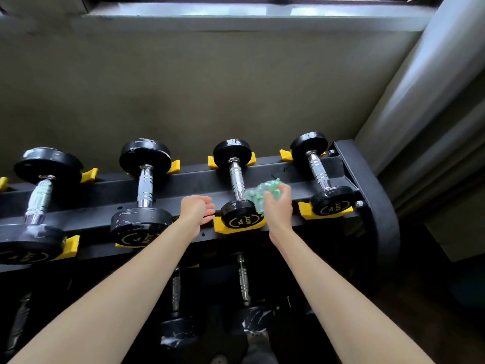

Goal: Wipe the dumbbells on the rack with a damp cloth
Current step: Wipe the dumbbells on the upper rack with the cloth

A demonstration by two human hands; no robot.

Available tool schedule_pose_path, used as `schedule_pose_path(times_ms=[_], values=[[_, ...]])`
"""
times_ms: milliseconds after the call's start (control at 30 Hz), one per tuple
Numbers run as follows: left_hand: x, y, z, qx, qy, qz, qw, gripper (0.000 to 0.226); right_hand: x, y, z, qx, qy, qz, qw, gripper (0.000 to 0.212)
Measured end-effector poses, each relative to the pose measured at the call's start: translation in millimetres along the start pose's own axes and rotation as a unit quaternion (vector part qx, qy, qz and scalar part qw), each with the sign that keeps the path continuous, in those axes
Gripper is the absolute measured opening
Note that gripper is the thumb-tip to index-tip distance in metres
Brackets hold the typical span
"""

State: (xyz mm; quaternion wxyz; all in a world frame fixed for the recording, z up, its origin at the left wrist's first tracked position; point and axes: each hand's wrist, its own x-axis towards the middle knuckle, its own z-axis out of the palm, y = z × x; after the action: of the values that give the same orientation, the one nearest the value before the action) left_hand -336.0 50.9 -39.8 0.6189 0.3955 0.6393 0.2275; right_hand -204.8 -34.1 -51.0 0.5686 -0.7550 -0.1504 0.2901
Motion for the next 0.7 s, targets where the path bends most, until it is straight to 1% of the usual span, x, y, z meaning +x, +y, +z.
schedule_pose_path(times_ms=[33,67,133,167,200,267,300,333,400,500,567,633,700], values=[[-1,3,2,-0.011,0.009,0.005,1.0,0.033,-6,-6,1,-0.009,-0.032,-0.028,0.999,0.022],[-2,6,5,-0.018,0.015,0.012,1.0,0.032,-12,-11,2,-0.007,-0.071,-0.037,0.997,0.02],[-5,12,15,-0.022,0.019,0.027,0.999,0.031,-21,-19,-1,0.022,-0.159,-0.014,0.987,0.017],[-5,15,17,-0.024,0.023,0.036,0.999,0.03,-24,-21,-1,0.033,-0.193,0.004,0.981,0.016],[-6,18,21,-0.027,0.025,0.041,0.998,0.03,-24,-21,-4,0.037,-0.207,0.013,0.978,0.017],[-6,25,28,-0.038,0.027,0.044,0.998,0.028,-17,-20,-15,0.03,-0.188,0.002,0.982,0.017],[-5,28,32,-0.043,0.03,0.046,0.998,0.027,-11,-20,-23,0.008,-0.164,-0.021,0.986,0.017],[-4,30,37,-0.044,0.032,0.05,0.997,0.027,-3,-20,-32,-0.03,-0.141,-0.056,0.988,0.017],[-5,34,49,-0.039,0.032,0.059,0.997,0.027,14,-17,-53,-0.134,-0.111,-0.13,0.976,0.018],[-7,33,74,-0.021,0.025,0.068,0.997,0.028,33,-5,-78,-0.264,-0.088,-0.2,0.939,0.022],[-7,32,89,-0.009,0.014,0.081,0.997,0.03,42,4,-88,-0.327,-0.092,-0.238,0.91,0.024],[-6,32,103,0.007,0.005,0.092,0.996,0.034,52,12,-95,-0.391,-0.102,-0.282,0.87,0.025],[-4,34,112,0.02,0.002,0.101,0.995,0.035,61,14,-99,-0.424,-0.103,-0.311,0.844,0.028]])
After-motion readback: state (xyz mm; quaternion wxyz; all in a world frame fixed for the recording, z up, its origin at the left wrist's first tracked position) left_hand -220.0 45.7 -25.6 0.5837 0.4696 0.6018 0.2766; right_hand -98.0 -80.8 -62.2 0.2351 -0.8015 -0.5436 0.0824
